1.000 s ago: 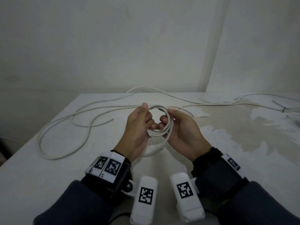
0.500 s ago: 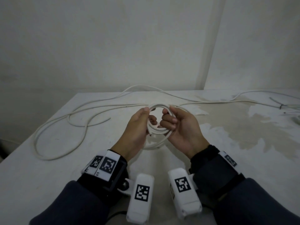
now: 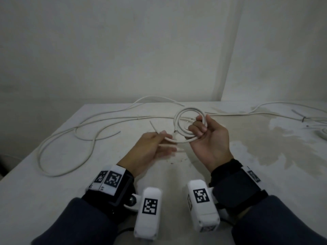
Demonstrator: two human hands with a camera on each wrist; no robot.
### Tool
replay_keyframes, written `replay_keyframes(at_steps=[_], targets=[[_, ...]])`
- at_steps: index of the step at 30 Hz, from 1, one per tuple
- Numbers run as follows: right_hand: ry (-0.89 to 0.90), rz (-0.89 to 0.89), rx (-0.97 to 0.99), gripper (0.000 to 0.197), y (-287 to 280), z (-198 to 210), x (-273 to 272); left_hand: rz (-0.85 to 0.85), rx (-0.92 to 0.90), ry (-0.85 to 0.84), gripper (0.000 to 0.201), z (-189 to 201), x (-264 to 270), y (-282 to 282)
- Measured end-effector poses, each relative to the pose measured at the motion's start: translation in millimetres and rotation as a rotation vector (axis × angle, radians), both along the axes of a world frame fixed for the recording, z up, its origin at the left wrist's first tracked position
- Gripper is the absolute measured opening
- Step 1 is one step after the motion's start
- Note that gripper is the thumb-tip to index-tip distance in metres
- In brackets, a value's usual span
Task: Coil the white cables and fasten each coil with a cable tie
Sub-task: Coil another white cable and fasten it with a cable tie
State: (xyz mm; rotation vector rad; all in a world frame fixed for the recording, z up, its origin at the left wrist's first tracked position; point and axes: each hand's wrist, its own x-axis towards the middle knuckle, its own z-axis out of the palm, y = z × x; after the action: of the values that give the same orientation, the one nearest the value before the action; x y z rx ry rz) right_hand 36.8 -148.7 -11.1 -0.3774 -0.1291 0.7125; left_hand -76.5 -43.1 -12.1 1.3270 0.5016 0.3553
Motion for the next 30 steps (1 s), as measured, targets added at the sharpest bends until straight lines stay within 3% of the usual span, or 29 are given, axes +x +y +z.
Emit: replay_keyframes(at_steps=[4, 10, 19, 24, 30], targets=[[-0.040, 0.090, -0.033, 0.015, 6, 2, -10, 0.154, 0.026, -0.202, 0.031, 1, 4, 1], [-0.099, 0.186, -0.085, 0.020, 9, 1, -16, 0.092, -0.080, -0.449, 0.031, 8, 3, -2], [-0.243, 0.291, -0.199, 0.027, 9, 3, -20, 0.072, -0.307, -0.419, 0.028, 5, 11, 4], [-0.316, 0.335, -0.242, 0.027, 9, 3, -24, 0.077, -0.396, -0.357, 0.038, 2, 11, 10], [-0.288, 0.358, -0.278, 0.022, 8, -1, -20, -0.014, -0.504, -0.383, 0.026, 3, 3, 13]])
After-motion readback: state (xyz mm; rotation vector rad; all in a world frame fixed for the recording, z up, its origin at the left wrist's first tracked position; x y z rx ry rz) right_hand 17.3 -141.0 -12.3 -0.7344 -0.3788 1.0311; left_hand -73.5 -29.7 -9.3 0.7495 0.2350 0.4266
